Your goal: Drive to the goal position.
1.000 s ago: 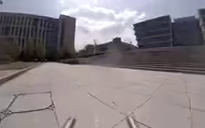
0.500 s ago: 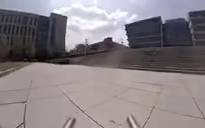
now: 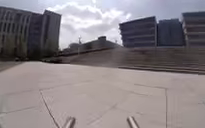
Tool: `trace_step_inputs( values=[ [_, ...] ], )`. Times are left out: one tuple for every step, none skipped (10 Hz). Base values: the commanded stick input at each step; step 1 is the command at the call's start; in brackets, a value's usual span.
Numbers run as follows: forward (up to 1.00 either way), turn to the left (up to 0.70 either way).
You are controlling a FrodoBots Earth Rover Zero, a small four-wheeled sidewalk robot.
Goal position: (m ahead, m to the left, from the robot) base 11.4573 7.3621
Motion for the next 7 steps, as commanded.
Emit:
trace_step_inputs(
  values=[
    [0.46, 0.37],
    [0.0, 0.45],
    [0.0, 0.45],
    [0.0, 0.45],
    [0.0, 0.45],
    [0.4, 0.38],
    [1.0, 0.27]
  ],
)
